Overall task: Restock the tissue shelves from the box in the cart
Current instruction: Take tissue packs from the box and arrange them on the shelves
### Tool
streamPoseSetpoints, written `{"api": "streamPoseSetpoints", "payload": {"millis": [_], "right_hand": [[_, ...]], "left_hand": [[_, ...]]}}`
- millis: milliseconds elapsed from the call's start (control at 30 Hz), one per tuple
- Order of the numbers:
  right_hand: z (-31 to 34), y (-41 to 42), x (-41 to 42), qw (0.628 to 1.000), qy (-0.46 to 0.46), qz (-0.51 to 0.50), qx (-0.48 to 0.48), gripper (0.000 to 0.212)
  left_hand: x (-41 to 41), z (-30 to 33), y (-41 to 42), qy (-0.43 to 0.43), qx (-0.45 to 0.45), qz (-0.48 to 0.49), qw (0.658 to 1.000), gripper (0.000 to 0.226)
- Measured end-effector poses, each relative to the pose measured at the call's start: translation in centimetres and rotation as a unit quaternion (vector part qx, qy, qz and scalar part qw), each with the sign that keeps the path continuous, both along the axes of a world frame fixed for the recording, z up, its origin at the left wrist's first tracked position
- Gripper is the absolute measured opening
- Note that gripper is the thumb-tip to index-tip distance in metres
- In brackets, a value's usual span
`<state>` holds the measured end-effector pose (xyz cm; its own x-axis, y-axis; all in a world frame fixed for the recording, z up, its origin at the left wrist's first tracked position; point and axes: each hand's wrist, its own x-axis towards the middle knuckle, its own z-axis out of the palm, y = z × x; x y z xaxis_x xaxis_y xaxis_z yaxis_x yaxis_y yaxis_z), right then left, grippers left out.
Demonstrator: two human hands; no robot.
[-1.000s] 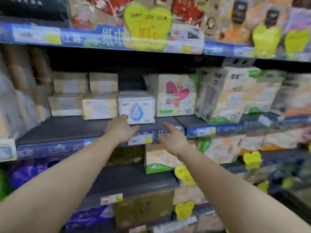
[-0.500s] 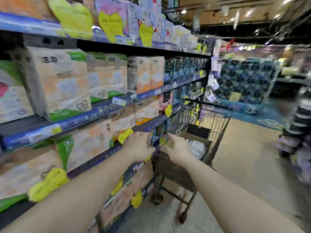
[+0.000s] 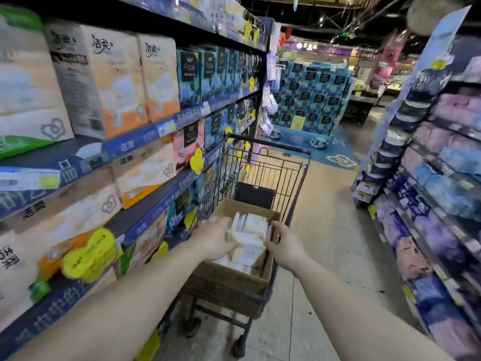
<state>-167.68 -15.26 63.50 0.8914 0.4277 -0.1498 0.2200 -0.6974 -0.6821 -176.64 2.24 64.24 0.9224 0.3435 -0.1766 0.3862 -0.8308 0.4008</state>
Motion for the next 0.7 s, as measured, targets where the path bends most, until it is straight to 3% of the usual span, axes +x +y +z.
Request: {"api": "streamPoseSetpoints", "payload": {"millis": [267,700], "right_hand": [[-5.9,3.3,7.0,0.997,0.056,-0.014,-0.051,0.065],[-12.5,6.2,24.2,0.982,0.082,0.082,-0.146,0.065]], "left_hand": [[6.0,-4.8,4.2,0.064,-0.065,-0.009,0.996,0.080],[19.1,-12.5,7.0,0.117,-0.122,0.089,0.982,0.077]]}}
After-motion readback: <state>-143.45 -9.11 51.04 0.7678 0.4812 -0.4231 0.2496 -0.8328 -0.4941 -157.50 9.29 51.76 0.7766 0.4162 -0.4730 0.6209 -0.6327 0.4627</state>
